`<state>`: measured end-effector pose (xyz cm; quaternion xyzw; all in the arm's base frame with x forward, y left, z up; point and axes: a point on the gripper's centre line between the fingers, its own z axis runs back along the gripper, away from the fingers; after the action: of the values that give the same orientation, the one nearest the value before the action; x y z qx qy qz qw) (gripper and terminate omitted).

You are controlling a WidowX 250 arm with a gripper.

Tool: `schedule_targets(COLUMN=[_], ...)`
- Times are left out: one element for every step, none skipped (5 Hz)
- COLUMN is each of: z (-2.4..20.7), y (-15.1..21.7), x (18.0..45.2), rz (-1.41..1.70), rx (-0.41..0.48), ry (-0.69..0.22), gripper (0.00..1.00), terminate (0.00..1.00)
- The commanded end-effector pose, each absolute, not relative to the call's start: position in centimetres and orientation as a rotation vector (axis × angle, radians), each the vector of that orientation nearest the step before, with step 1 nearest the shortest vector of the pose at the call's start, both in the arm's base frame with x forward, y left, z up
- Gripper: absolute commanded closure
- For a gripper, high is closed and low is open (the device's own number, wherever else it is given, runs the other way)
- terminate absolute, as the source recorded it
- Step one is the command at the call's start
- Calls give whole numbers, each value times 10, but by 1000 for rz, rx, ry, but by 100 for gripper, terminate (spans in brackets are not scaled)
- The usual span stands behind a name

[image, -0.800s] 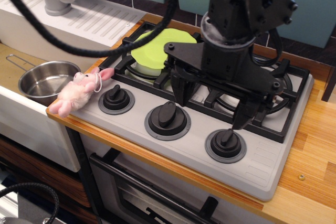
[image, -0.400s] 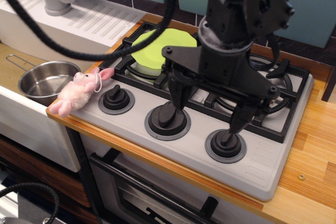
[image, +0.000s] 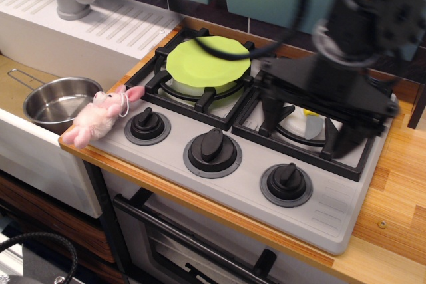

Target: End effector reaching knife

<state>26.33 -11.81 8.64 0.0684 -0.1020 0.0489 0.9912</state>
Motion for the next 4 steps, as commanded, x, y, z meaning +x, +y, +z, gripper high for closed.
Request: schedule_targets(z=[85,82,88,109], y=[-134,-128,-119,-102], x=[312,331,341,341], rz=[99,79,51,21], rx=[129,128,144,186], ry=[-314,-345,-350,-324], gripper=[0,0,0,0], terminate=[0,0,0,0])
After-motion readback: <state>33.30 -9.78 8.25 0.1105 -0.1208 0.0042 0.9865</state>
